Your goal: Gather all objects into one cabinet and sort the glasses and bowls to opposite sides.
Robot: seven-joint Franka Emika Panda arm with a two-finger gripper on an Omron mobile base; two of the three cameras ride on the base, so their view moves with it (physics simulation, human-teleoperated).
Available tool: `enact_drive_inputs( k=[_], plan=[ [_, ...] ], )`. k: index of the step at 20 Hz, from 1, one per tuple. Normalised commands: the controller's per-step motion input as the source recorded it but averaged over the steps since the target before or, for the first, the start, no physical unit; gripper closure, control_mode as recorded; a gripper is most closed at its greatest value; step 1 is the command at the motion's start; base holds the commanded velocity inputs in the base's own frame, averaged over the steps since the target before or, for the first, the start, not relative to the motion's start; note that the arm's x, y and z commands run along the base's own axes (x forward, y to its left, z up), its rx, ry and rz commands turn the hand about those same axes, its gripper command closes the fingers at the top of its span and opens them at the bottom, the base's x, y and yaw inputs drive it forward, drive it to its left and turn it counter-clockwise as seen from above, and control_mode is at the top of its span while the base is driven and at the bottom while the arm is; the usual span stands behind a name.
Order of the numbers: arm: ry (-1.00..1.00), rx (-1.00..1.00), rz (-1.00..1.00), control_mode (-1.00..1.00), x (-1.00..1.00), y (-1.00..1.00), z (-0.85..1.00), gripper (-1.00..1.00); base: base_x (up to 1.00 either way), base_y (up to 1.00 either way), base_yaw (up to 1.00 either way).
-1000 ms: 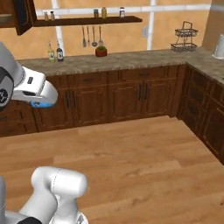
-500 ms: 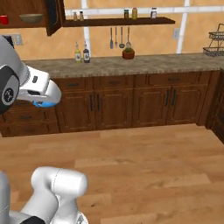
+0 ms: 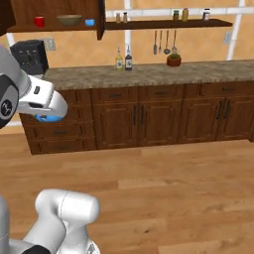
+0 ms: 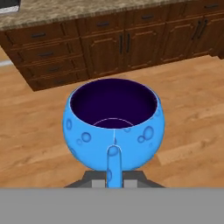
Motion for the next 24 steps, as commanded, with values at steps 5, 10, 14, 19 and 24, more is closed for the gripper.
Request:
enact_drive_inputs(
  k=[5,10,14,19,24],
  plan=[
    [0.00,0.00,0.00,1.00,0.00,0.00,0.00,1.00,0.02,1.00,0.01],
    [0.00,0.00,0.00,1.00,0.00,0.00,0.00,1.00,0.39,0.90,0.10],
    [0.00,0.00,0.00,1.00,0.00,0.00,0.00,1.00,1.00,0.20,0.26],
    [0.00,0.00,0.00,1.00,0.00,0.00,0.00,1.00,1.00,0.00,0.30],
    [0.00,0.00,0.00,1.00,0.00,0.00,0.00,1.00,1.00,0.40,0.27]
  ],
)
